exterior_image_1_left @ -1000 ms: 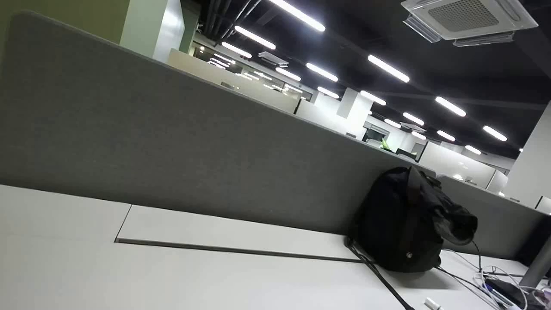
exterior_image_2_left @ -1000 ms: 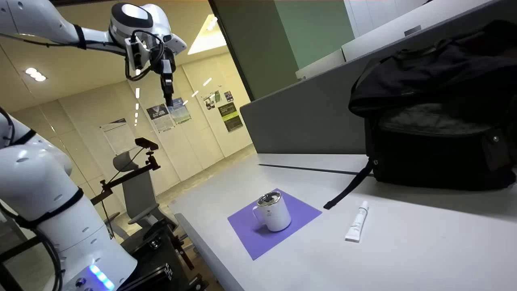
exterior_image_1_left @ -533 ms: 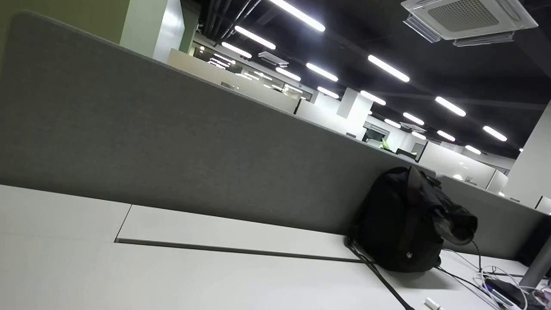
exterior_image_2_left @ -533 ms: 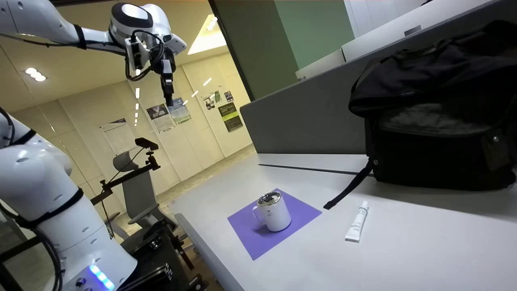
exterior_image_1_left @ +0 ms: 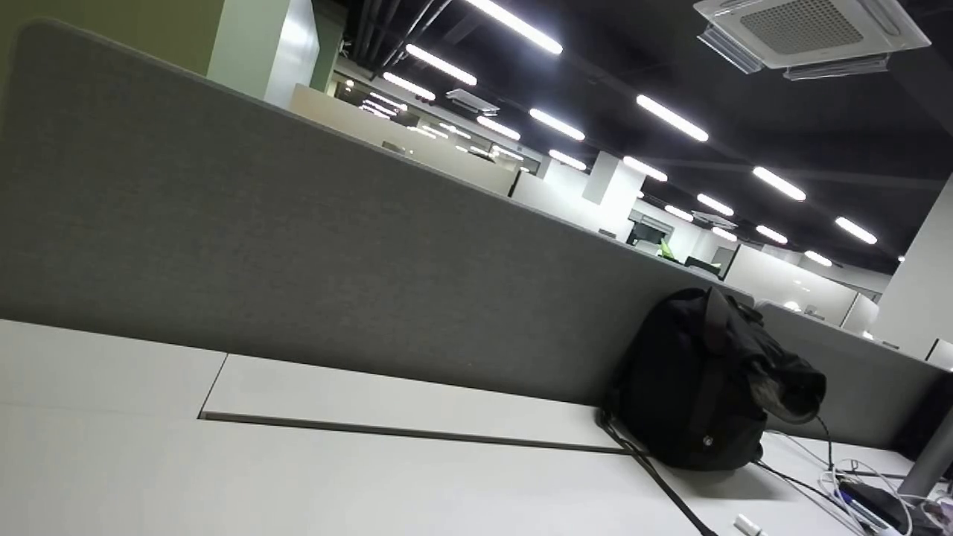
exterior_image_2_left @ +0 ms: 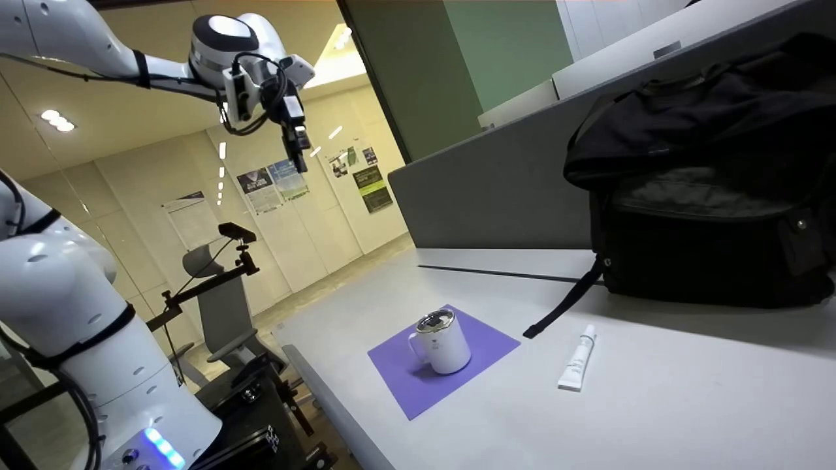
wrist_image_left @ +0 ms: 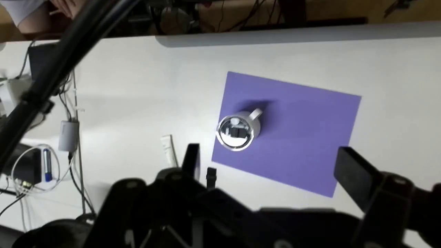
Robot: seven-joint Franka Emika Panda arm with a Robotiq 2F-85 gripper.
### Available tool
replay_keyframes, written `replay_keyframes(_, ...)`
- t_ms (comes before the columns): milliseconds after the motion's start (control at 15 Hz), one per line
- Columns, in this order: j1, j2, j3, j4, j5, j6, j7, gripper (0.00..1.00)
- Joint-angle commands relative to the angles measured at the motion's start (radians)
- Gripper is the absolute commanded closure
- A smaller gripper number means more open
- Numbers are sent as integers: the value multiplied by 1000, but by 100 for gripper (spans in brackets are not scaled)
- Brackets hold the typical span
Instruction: Open the small opening on top of the silver cup.
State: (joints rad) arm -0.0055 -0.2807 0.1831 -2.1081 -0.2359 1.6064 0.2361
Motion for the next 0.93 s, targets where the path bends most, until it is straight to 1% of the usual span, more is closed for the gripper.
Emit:
replay_keyframes(0, -11, 41, -52, -83, -137, 227, 29, 0)
replay_keyframes(67, -23, 70, -75, -97, -162, 289, 29, 0)
replay_keyframes(267, -59, 160, -138, -118, -192, 437, 29, 0)
replay_keyframes(333, -68, 210, -152, -99, -202, 429, 12, 0)
replay_keyframes(400, -74, 240, -162, -85, -217, 410, 40, 0)
replay_keyframes(467, -54, 183, -160, -116, -188, 418, 2, 0)
replay_keyframes(667, -65, 246, -182, -104, -200, 424, 3, 0)
replay_keyframes(867, -61, 246, -180, -98, -200, 424, 4, 0)
